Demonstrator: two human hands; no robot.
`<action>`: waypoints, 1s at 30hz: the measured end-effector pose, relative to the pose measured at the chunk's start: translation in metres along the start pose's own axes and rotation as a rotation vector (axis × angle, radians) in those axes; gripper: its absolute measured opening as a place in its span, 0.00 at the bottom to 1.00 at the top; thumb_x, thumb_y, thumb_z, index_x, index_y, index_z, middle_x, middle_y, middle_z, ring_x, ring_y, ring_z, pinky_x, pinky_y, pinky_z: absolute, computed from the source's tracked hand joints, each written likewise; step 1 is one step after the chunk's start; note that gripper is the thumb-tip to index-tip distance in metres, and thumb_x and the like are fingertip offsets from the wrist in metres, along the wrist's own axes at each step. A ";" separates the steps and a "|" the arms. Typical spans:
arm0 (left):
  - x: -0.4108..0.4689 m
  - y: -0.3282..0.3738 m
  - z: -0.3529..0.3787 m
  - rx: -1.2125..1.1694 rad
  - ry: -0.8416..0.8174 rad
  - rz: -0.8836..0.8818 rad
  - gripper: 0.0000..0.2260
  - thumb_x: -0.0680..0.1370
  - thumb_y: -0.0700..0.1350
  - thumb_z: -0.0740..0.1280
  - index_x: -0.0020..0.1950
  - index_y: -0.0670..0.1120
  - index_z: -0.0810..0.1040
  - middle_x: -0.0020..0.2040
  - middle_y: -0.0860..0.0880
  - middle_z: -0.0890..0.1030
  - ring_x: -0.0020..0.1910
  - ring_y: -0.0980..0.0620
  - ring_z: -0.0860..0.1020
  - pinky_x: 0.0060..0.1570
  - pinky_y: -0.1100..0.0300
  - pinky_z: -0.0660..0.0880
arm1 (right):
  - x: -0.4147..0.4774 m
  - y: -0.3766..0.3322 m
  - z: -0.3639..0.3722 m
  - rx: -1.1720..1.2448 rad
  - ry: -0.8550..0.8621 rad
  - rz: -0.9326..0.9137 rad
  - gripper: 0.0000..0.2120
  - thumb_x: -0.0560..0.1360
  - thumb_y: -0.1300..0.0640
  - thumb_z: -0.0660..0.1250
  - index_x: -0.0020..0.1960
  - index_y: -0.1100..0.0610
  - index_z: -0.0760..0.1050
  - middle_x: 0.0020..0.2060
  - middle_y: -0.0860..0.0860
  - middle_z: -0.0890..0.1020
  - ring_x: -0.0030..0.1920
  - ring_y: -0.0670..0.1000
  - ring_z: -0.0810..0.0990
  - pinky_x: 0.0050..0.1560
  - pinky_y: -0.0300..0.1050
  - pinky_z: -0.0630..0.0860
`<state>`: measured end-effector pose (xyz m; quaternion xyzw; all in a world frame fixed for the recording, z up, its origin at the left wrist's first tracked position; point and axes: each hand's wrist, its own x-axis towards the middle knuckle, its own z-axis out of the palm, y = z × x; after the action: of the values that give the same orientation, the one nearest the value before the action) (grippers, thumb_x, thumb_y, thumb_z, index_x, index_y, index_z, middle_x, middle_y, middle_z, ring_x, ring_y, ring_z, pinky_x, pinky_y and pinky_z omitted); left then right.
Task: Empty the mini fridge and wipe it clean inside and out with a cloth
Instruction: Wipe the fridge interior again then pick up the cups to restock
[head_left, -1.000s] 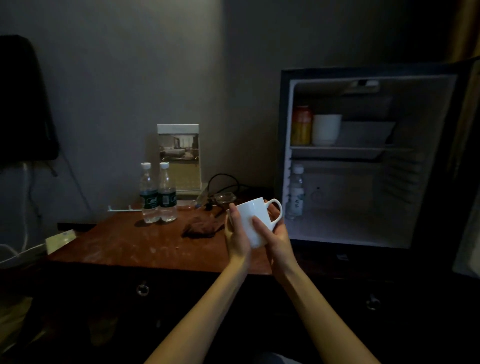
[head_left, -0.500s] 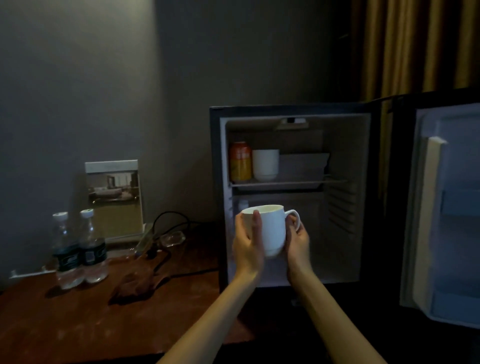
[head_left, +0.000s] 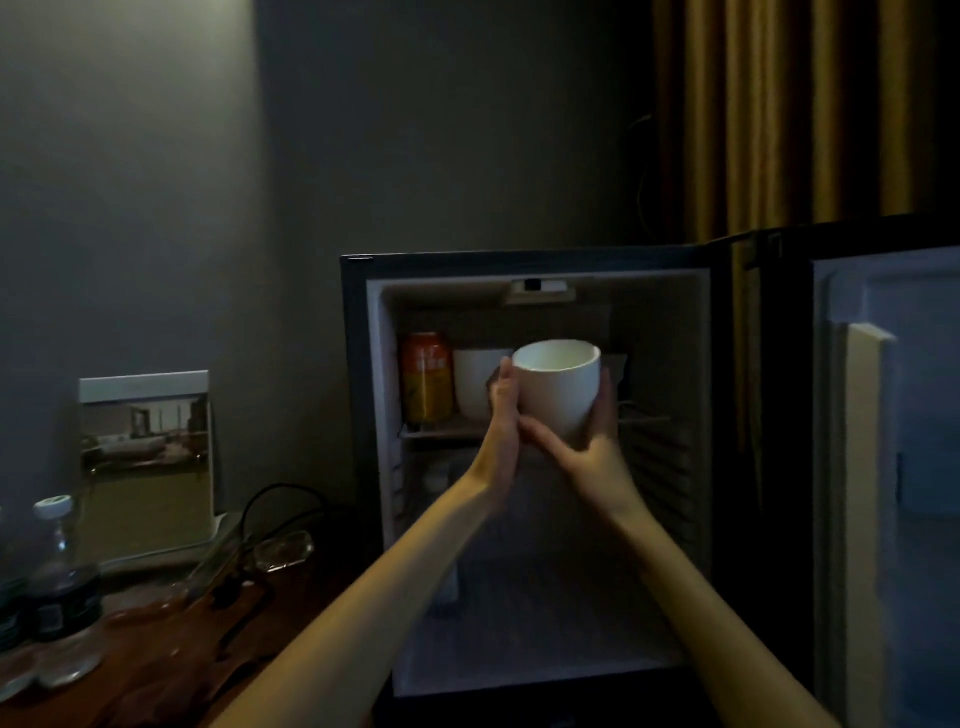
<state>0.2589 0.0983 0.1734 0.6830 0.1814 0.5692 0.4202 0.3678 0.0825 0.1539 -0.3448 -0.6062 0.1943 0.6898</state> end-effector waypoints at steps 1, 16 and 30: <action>0.004 0.000 0.000 0.053 -0.017 0.024 0.43 0.65 0.77 0.61 0.73 0.53 0.63 0.69 0.47 0.72 0.66 0.52 0.73 0.64 0.54 0.73 | 0.007 0.000 -0.004 0.056 0.017 0.018 0.46 0.69 0.54 0.73 0.77 0.45 0.47 0.70 0.50 0.64 0.66 0.46 0.65 0.51 0.28 0.68; 0.051 -0.002 -0.027 0.503 -0.242 -0.063 0.31 0.80 0.58 0.58 0.78 0.49 0.50 0.78 0.52 0.53 0.75 0.56 0.56 0.64 0.72 0.58 | 0.085 0.020 -0.023 -0.253 0.055 0.158 0.36 0.67 0.56 0.78 0.71 0.62 0.67 0.66 0.60 0.74 0.65 0.57 0.74 0.59 0.46 0.72; 0.030 -0.041 -0.070 1.410 -0.205 0.505 0.26 0.75 0.39 0.67 0.73 0.46 0.68 0.79 0.45 0.52 0.78 0.47 0.47 0.73 0.45 0.60 | 0.096 0.025 -0.029 -0.307 0.015 0.216 0.39 0.67 0.55 0.78 0.72 0.60 0.63 0.67 0.58 0.73 0.65 0.57 0.74 0.65 0.54 0.72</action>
<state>0.2115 0.1697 0.1603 0.8604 0.3007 0.3309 -0.2447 0.4179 0.1587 0.2022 -0.5104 -0.5831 0.1698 0.6087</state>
